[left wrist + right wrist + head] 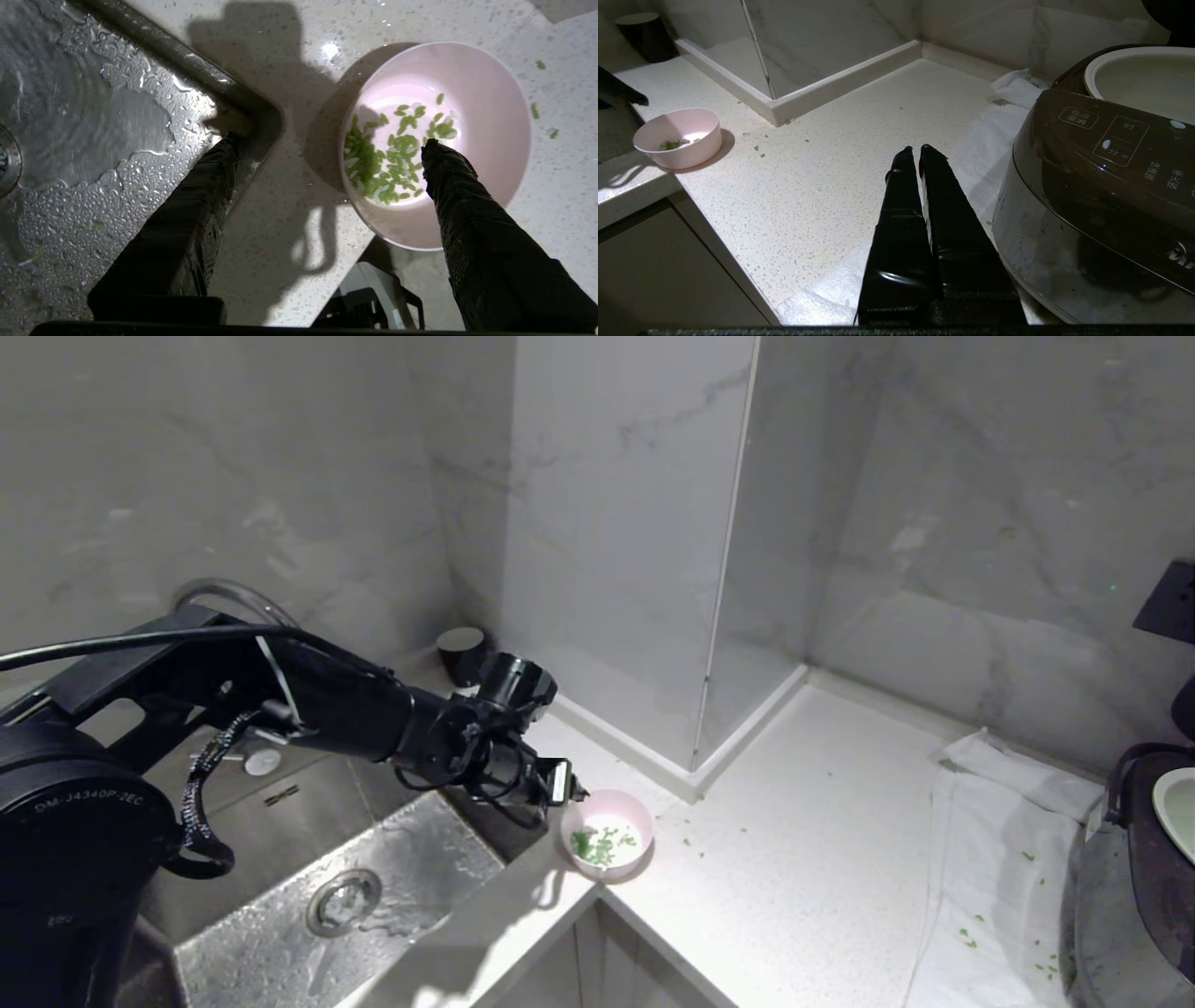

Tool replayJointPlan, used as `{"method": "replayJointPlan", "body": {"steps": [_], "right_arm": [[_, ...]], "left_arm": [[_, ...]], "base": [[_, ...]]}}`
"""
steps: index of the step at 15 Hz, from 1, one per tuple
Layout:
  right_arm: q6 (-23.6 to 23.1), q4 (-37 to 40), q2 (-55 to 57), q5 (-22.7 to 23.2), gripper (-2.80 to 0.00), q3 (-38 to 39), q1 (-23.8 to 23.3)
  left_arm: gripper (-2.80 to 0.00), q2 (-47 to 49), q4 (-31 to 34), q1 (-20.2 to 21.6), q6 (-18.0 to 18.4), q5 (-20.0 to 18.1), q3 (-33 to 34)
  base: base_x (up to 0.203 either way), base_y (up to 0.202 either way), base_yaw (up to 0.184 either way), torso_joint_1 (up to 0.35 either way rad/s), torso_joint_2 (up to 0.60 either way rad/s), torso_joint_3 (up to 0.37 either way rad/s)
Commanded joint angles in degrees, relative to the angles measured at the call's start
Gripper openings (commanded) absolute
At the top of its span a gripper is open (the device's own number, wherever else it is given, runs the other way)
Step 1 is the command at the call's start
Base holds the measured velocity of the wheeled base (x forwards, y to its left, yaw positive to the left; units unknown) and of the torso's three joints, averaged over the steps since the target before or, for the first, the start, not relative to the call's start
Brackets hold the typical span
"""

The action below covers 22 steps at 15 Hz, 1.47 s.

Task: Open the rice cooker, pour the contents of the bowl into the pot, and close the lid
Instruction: Fill a bowl with water from the tap

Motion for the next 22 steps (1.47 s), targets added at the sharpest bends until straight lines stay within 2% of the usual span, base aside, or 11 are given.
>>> {"method": "replayJointPlan", "body": {"steps": [1,14,15,22], "right_arm": [[-0.01,0.0,0.07,0.02,-2.8,0.0,0.02],[-0.01,0.0,0.07,0.02,-2.8,0.0,0.02],[-0.01,0.0,0.07,0.02,-2.8,0.0,0.02],[0.0,0.0,0.07,0.02,-2.8,0.0,0.02]], "left_arm": [[0.0,2.68,0.04,-0.16,-0.14,-0.18,-0.42],[0.0,10.44,-0.22,-1.63,-0.75,-0.53,-4.75],[-2.8,10.44,-0.22,-1.56,-0.75,-0.53,-4.75],[-2.8,10.79,-0.13,-1.47,-1.62,-0.53,-4.66]], "base": [[0.0,0.0,0.0,0.0,0.0,0.0],[0.0,0.0,0.0,0.0,0.0,0.0],[0.0,0.0,0.0,0.0,0.0,0.0],[0.0,0.0,0.0,0.0,0.0,0.0]]}}
